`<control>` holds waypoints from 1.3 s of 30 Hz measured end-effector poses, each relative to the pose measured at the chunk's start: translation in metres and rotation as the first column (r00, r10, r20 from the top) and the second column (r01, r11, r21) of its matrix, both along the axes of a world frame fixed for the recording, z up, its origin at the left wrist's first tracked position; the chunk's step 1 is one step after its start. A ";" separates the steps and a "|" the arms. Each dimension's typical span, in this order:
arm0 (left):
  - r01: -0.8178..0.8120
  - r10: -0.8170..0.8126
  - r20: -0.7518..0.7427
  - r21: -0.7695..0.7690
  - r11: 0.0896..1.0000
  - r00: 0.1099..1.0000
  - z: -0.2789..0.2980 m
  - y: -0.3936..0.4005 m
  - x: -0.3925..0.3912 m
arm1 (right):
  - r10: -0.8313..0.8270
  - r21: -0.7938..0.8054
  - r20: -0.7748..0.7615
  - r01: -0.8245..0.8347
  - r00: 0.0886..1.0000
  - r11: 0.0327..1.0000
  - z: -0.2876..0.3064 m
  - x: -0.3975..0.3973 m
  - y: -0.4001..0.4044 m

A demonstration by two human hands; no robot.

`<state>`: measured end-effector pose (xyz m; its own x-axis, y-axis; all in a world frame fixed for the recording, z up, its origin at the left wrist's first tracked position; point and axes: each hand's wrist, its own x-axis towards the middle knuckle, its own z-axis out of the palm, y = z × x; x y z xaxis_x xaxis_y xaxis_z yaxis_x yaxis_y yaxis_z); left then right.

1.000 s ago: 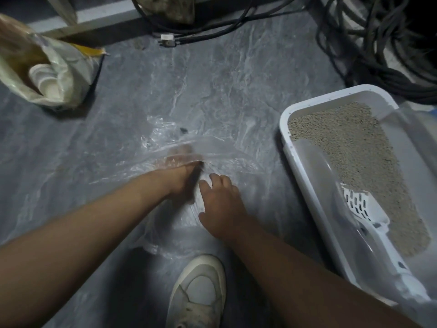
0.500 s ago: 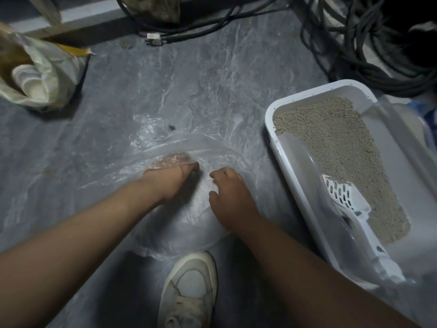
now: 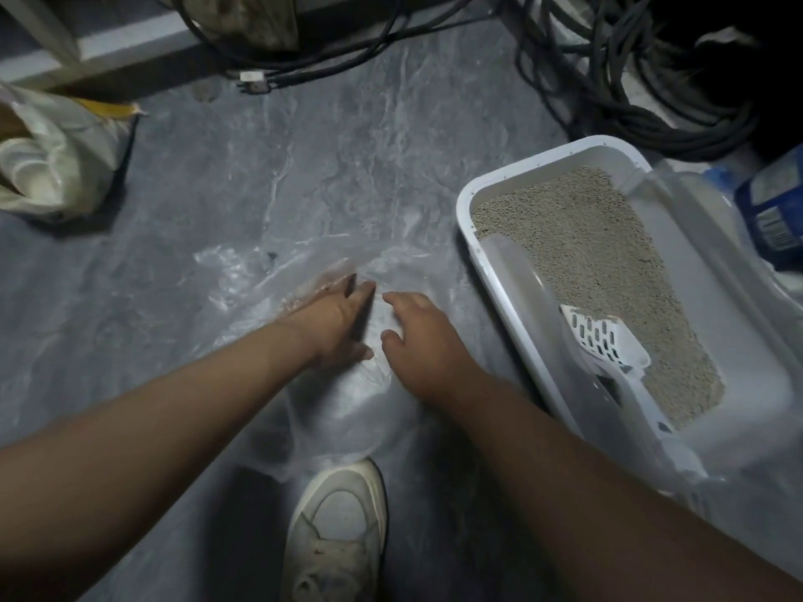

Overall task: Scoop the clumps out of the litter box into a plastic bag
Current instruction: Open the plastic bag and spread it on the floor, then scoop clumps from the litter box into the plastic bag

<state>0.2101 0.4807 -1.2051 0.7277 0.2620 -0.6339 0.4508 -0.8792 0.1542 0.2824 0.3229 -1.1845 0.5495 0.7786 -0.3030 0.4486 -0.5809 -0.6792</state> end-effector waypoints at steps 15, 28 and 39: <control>-0.097 0.097 -0.008 0.006 0.995 0.995 0.029 -0.011 0.015 | 0.040 0.147 0.324 -0.092 0.945 0.985 0.019 0.013 -0.027; -0.155 0.200 0.235 -0.196 0.968 0.951 0.045 -0.045 0.042 | -0.051 0.149 0.388 -0.008 0.920 0.989 0.062 0.045 -0.056; -0.475 0.614 0.026 -0.607 0.637 0.789 0.058 -0.091 0.089 | -0.166 -0.660 0.280 0.316 0.945 0.682 0.098 0.110 -0.184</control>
<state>0.2992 0.3895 -1.1467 0.6962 0.3177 -0.6437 0.7138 -0.2115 0.6676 0.3925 0.1390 -1.0865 0.7898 0.2238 -0.5710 0.2961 -0.9545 0.0354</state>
